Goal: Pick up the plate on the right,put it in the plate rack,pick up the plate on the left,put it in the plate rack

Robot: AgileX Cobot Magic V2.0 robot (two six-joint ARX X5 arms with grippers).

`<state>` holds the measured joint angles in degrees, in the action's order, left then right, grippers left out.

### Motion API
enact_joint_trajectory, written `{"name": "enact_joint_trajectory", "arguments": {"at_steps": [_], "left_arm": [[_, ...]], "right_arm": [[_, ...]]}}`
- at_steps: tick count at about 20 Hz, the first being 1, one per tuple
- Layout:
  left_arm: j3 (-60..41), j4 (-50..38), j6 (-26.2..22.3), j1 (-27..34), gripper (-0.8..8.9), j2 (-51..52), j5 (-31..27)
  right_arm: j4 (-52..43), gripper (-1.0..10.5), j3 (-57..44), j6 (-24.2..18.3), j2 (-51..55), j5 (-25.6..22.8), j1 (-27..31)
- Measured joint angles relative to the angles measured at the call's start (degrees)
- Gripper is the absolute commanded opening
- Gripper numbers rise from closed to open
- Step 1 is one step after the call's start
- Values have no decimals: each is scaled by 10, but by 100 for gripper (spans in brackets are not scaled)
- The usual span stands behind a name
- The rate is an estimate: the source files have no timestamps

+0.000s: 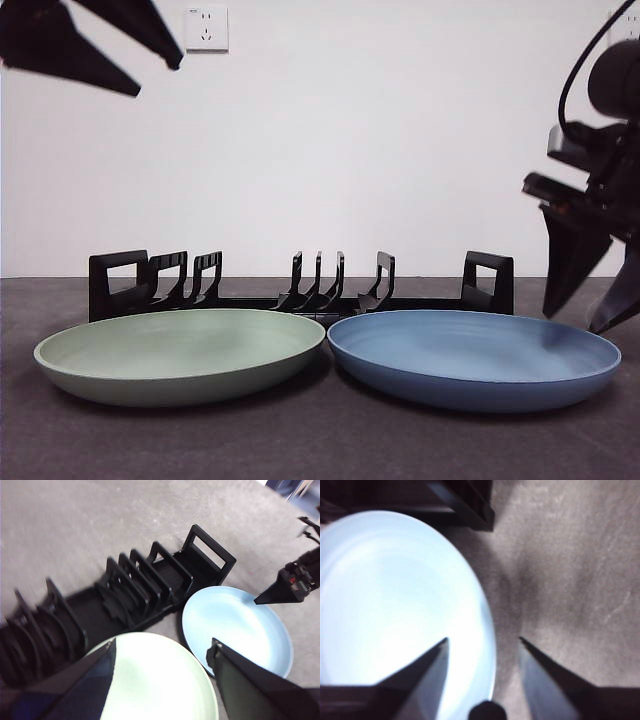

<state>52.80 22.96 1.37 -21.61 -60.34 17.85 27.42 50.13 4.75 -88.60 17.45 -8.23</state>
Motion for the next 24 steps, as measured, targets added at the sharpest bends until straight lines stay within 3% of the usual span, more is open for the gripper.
{"name": "enact_joint_trajectory", "arguments": {"at_steps": [5, 7, 8, 15, 20, 24], "left_arm": [[9, 14, -27, -55, 316, 0, -43], [9, 18, -33, -65, 316, 0, -47], [9, 21, -35, -69, 316, 0, -52], [9, 50, -64, -107, 316, 0, -58], [9, 61, -133, -187, 316, 0, -59], [9, 64, -215, -279, 316, -2, -126]], "right_arm": [[-3, 149, 0, -2, -35, 0, 0], [-3, 1, 0, -2, -42, 0, 0], [-3, -16, 0, -2, -42, 0, 0], [23, -17, 2, 6, -17, 5, 0], [80, -17, 2, 13, 84, 1, 0], [141, -17, 15, 19, 137, 4, 0]]}}
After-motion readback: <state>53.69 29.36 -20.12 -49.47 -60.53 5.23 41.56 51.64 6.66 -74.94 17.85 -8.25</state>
